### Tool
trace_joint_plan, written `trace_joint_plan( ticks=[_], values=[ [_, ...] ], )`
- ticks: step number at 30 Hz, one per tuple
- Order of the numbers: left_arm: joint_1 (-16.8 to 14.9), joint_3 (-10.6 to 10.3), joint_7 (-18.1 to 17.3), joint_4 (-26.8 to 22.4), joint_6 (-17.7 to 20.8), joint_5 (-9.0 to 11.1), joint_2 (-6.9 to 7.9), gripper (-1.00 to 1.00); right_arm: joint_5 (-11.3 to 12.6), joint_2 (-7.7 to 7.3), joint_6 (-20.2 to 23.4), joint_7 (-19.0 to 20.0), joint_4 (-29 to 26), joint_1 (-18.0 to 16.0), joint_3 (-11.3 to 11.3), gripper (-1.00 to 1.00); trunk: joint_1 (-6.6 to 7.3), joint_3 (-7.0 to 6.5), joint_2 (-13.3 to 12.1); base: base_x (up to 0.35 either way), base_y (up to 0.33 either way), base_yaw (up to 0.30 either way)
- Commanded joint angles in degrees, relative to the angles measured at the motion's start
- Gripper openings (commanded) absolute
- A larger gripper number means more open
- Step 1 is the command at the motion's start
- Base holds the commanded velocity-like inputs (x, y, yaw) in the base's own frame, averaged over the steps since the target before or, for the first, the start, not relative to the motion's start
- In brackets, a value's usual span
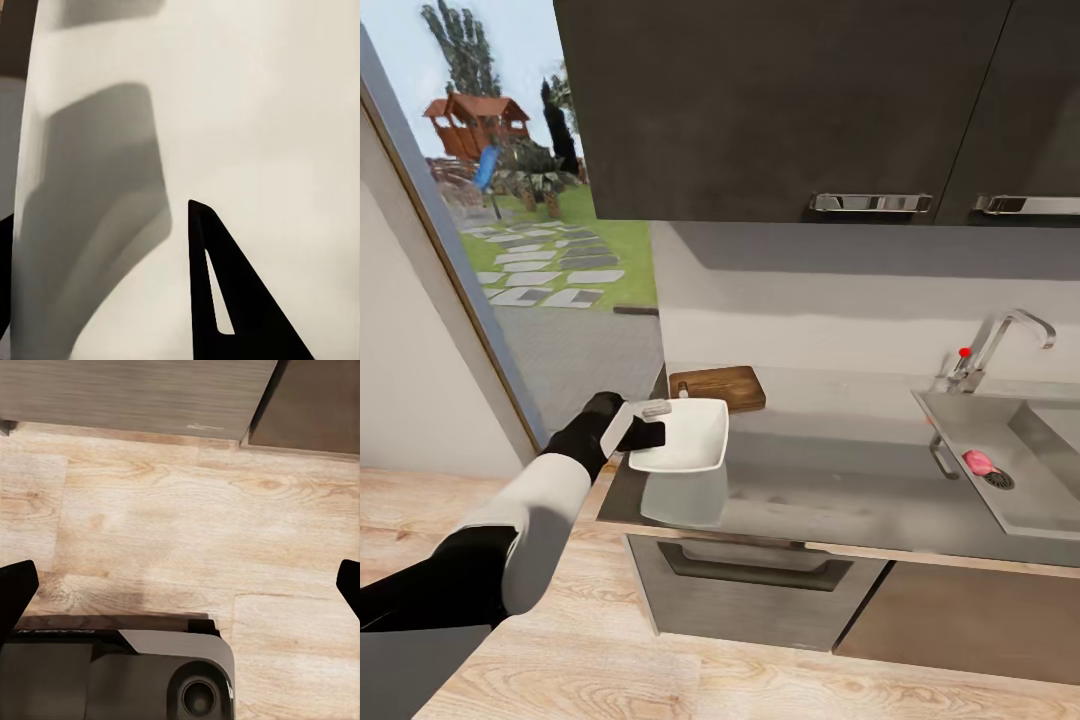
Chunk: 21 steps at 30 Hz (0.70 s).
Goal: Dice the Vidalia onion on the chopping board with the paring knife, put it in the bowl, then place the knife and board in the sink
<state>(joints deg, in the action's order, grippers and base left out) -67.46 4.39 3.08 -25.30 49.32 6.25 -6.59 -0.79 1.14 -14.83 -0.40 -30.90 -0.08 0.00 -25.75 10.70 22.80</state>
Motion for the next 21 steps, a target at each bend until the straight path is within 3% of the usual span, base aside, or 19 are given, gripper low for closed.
trace_joint_plan(
  ticks=[1,21],
  values=[
    [0.0,0.4,0.3,0.0,0.3,0.5,-0.07,-1.0,-0.1,0.01,-0.1,0.0,0.0,0.0,0.0,1.0,-0.03,0.11,0.1,0.0,0.0,0.0],
    [0.0,0.3,0.3,3.7,0.2,0.5,-0.09,-1.0,-0.1,0.01,-0.1,0.0,0.0,0.0,0.0,1.0,-0.03,0.11,0.1,0.0,0.0,0.0]
  ],
)
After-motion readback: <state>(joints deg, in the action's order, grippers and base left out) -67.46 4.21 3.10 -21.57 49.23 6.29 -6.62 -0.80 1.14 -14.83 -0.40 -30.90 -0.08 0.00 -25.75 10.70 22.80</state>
